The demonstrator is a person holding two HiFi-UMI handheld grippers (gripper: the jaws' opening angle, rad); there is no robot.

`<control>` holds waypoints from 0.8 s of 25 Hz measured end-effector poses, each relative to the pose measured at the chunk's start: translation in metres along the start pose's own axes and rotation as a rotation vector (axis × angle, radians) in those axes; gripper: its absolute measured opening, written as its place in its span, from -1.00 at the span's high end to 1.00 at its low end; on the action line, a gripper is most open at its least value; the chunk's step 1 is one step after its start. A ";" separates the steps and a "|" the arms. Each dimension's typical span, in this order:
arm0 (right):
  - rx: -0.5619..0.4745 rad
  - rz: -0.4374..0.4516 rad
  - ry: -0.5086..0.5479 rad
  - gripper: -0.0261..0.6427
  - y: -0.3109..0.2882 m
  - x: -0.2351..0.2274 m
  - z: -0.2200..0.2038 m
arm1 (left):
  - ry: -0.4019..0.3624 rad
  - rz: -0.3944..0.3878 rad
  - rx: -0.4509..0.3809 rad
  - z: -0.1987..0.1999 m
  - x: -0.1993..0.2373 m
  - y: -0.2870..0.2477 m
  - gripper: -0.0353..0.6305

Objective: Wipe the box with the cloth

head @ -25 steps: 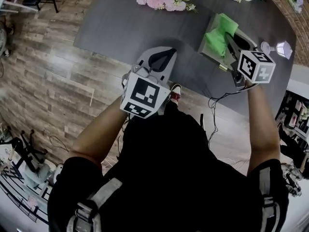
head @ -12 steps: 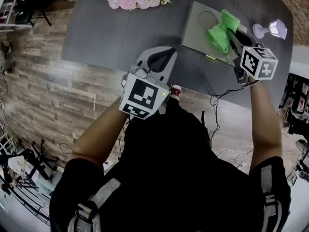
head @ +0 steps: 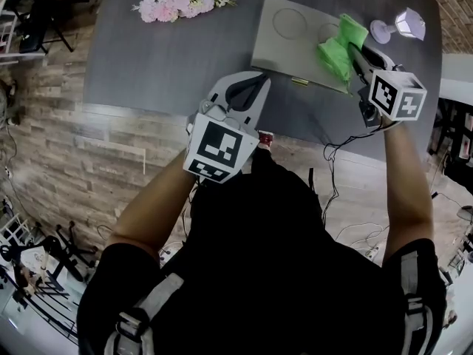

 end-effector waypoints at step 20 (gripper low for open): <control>-0.021 -0.080 -0.047 0.76 0.071 -0.065 -0.037 | -0.037 -0.032 0.007 0.020 -0.060 -0.025 0.87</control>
Point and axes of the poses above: the fingertips, and each gripper's own axes: y backward along the fingers, x to its left, z out of its top, the point moved 2 cm from there along y, backward along the fingers, and after that the axes turned 12 degrees about z, right-handed, at the moved point
